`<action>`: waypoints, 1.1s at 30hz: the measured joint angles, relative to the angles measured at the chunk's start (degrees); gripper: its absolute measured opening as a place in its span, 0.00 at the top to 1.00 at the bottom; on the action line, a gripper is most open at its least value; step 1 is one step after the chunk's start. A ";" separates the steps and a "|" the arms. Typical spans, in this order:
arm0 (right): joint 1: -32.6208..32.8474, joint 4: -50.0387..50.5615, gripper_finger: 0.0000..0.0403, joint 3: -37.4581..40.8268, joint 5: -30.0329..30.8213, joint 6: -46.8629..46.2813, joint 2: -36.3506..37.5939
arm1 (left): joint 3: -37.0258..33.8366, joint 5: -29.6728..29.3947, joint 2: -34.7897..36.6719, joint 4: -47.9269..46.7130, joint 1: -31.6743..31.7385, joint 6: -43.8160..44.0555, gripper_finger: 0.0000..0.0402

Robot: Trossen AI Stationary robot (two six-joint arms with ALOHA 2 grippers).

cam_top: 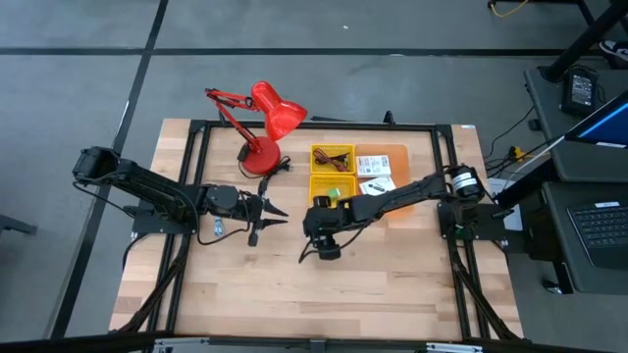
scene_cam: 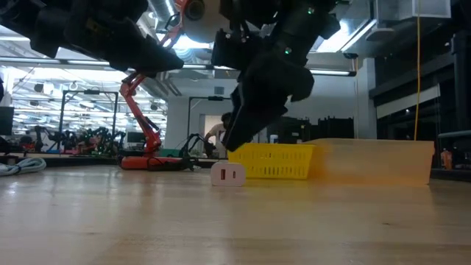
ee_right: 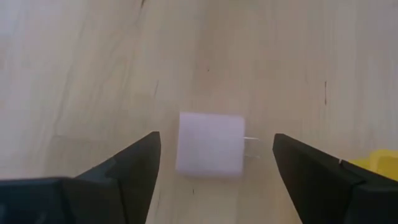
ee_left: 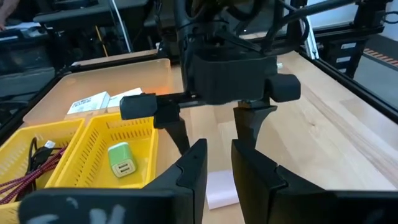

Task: Pick and place items into bin
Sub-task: Put the light pink charger adapter into the bottom yellow bin

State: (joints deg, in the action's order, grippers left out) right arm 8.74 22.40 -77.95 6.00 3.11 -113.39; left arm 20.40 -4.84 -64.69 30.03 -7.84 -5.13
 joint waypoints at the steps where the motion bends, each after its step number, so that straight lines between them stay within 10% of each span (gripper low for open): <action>1: -0.05 0.07 0.28 0.00 0.03 -0.18 -0.17 | 0.00 0.00 0.00 -0.11 0.00 0.00 0.83; 33: -0.66 -0.73 0.28 0.04 0.48 -4.41 -2.42 | 0.00 -0.02 0.00 -0.22 0.00 0.00 0.82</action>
State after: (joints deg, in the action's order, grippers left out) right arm 8.08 21.67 -77.91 6.48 -1.29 -115.81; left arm 20.40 -4.86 -64.69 29.80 -7.84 -5.13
